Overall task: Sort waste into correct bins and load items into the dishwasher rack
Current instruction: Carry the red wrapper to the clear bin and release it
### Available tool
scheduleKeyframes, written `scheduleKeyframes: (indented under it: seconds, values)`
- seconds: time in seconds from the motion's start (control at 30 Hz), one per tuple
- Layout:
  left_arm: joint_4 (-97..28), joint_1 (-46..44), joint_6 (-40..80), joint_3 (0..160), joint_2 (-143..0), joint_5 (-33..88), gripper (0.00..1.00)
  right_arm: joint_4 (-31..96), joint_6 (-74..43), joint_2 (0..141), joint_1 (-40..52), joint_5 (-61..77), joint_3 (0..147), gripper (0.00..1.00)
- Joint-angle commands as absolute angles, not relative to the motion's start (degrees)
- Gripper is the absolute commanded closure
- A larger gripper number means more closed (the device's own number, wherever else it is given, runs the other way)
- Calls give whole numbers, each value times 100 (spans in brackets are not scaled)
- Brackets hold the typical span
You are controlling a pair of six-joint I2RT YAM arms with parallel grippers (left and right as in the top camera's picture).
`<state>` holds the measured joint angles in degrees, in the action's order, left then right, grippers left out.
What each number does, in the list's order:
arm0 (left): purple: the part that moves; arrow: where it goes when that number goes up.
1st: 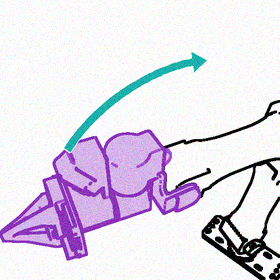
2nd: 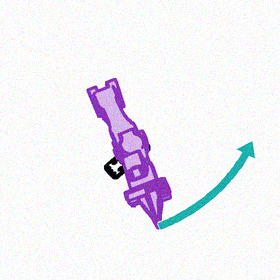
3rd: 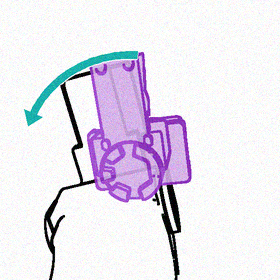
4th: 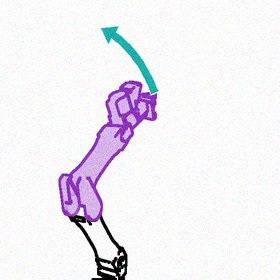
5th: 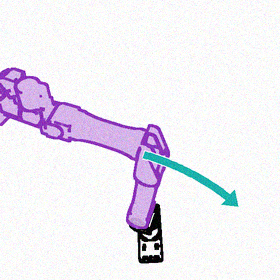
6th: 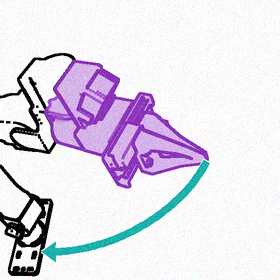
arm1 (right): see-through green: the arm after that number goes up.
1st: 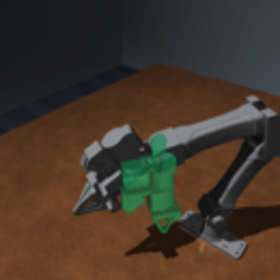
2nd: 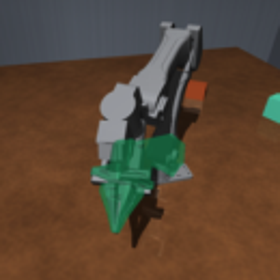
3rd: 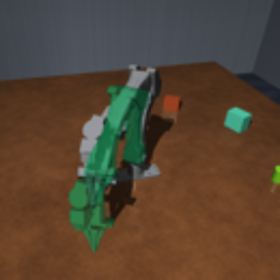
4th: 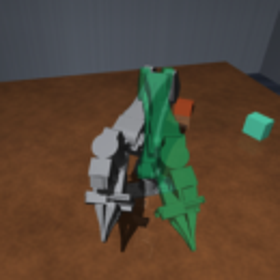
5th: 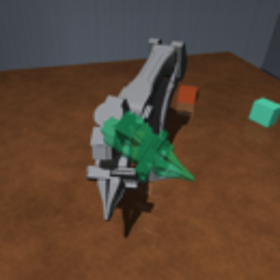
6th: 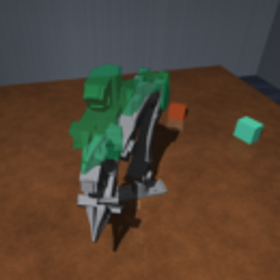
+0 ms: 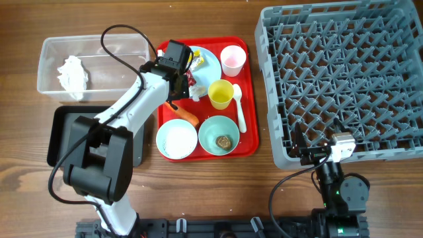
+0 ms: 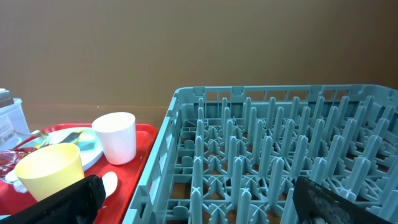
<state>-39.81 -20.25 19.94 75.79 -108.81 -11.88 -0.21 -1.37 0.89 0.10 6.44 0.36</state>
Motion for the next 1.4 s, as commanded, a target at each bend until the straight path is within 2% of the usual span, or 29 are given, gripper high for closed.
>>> scheduleKeyframes:
  seconds: [0.0, 0.33, 0.87, 1.37]
  values:
    - [-3962, -1997, 1994, 7509, -10967, -1341, 96, -47, -89, 54, -3, 735, 30, 0]
    - [-3964, -1997, 1994, 7529, -10790, -1356, 96, -47, -84, 54, -3, 738, 30, 0]
    - [-3782, -1905, 2010, 7533, -9456, -1358, 95, -47, -89, 54, -3, 738, 30, 0]
    - [-3658, 733, 2814, 7531, -9408, -926, 96, -47, -86, 54, -3, 738, 30, 0]
